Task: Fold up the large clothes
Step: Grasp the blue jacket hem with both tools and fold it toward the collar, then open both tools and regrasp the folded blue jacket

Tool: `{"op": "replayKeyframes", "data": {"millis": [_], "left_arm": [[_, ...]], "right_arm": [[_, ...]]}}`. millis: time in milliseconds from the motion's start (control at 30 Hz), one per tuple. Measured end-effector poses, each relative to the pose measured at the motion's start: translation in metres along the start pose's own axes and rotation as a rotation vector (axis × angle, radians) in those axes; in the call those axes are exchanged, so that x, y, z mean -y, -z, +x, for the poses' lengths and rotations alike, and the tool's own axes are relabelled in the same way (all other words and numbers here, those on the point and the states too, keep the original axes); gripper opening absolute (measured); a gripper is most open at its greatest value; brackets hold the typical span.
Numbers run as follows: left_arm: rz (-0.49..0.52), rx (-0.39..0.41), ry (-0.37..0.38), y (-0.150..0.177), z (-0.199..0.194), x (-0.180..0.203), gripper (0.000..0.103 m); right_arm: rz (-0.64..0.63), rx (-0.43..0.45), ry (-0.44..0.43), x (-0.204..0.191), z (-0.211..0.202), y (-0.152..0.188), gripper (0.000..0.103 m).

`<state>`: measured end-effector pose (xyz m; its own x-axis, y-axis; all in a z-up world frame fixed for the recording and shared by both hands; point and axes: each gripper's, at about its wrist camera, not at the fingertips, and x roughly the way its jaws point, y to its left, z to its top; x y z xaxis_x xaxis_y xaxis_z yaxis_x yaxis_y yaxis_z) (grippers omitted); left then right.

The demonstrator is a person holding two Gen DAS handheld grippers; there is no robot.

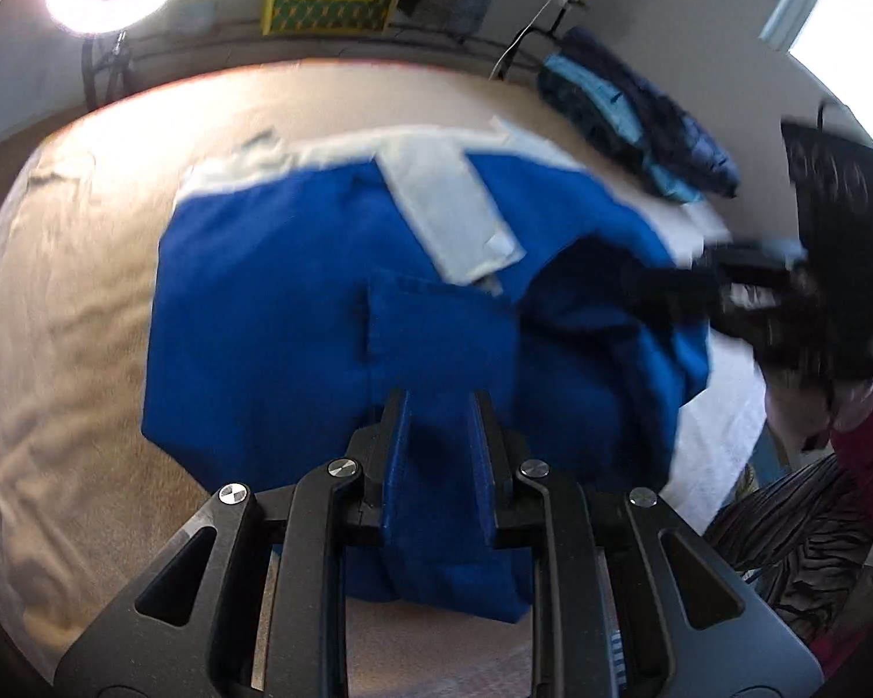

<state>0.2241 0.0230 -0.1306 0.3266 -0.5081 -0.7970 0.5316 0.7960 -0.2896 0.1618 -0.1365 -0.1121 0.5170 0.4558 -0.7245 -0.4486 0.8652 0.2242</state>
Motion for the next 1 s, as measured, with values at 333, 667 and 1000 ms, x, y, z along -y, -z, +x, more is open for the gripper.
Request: {"op": "replayKeyframes", "data": {"millis": [333,667,1000], "left_arm": [[-0.068,0.062,-0.003,0.002,-0.023,-0.023,0.018],[-0.208,0.117,0.006,0.009,-0.045,-0.073,0.019],[-0.168,-0.019,-0.074,0.028,-0.001,-0.076,0.024]], "right_arm": [[0.074,-0.035,0.12,0.036,0.022,-0.012,0.019],[0.145,0.062,0.127,0.056,-0.046,0.023,0.023],[0.207,-0.073,0.134,0.072,-0.008,0.057,0.027]]}}
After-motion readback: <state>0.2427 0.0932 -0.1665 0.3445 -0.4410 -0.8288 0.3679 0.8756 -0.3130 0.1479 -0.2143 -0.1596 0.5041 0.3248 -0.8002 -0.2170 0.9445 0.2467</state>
